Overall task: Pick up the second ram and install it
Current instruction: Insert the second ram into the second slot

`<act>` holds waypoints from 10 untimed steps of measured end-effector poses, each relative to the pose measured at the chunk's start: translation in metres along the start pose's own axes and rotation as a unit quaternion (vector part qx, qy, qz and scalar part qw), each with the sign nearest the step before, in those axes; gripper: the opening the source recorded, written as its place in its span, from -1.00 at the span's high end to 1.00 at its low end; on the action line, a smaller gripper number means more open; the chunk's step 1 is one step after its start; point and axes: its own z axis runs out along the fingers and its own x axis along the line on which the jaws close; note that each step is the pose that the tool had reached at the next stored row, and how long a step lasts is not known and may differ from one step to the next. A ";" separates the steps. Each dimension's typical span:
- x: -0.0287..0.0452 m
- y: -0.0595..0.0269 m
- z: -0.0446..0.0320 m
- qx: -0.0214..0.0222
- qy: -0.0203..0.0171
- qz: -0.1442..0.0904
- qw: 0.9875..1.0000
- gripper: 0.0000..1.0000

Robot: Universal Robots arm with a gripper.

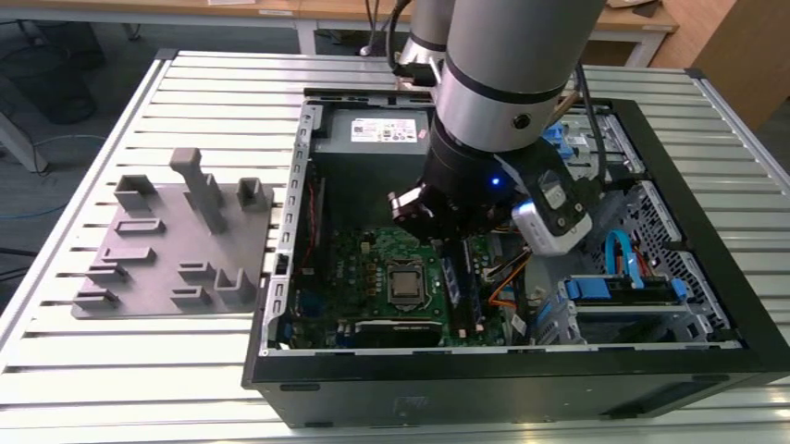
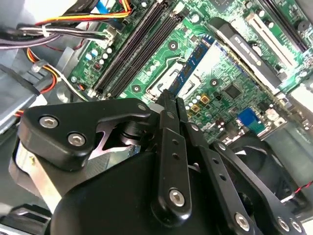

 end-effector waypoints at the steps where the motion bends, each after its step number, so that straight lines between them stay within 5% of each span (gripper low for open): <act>1: 0.0000 0.0000 0.0001 0.000 0.000 0.005 1.000 0.73; 10: 0.0000 0.0000 0.0002 0.000 -0.002 0.043 0.999 0.73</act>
